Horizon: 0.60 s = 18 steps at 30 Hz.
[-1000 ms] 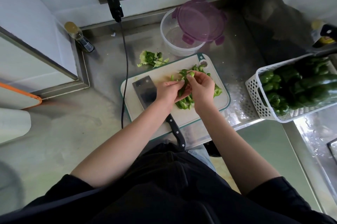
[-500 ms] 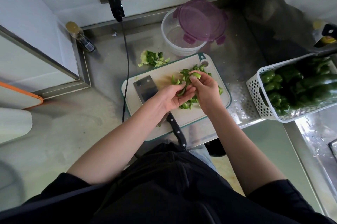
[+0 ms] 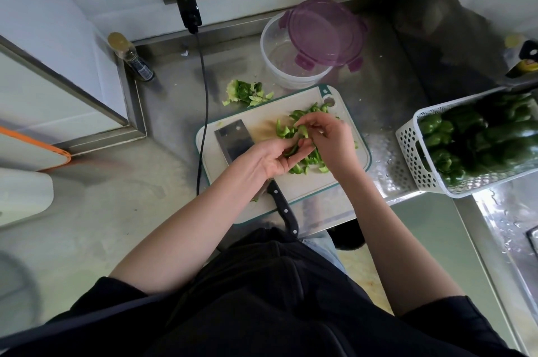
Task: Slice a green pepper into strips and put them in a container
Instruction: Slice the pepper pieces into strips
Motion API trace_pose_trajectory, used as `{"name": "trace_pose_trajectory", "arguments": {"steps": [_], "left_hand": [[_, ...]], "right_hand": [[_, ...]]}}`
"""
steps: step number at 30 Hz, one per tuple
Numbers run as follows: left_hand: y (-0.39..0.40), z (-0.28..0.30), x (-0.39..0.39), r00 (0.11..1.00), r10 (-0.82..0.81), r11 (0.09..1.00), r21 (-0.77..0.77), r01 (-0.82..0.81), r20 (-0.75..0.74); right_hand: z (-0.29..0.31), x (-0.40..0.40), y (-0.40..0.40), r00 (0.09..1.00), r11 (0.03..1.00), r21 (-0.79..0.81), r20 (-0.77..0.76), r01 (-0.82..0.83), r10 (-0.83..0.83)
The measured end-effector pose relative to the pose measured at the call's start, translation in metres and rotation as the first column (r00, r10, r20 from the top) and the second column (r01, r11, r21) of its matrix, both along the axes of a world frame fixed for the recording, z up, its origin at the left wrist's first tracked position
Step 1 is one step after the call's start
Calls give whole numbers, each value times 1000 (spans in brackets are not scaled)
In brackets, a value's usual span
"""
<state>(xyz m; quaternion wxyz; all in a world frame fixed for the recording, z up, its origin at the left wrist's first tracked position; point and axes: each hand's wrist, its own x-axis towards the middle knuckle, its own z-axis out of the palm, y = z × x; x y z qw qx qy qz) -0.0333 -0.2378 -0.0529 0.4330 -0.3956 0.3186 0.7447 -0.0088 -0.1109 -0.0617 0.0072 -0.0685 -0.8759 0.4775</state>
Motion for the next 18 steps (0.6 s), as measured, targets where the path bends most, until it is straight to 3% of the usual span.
{"name": "trace_pose_trajectory", "arguments": {"steps": [6,8,11,15,18], "left_hand": [[-6,-15,-6,999,26,993,-119,-20,42],[-11,-17,-8,999,-20,992,-122,15,-42],[-14,-17,-7,944,-204,963,-226,146,-259],[-6,-20,-7,874,-333,884,-438,160,-354],[-5,-20,-6,820,-422,864,-447,234,-387]], "right_hand": [[6,3,-8,937,925,294,-179,-240,300],[4,3,-11,970,963,234,-171,-131,174],[-5,2,0,988,977,148,12,152,-155],[-15,1,18,950,965,159,204,207,-238],[-19,6,17,951,958,198,190,206,-243]]}}
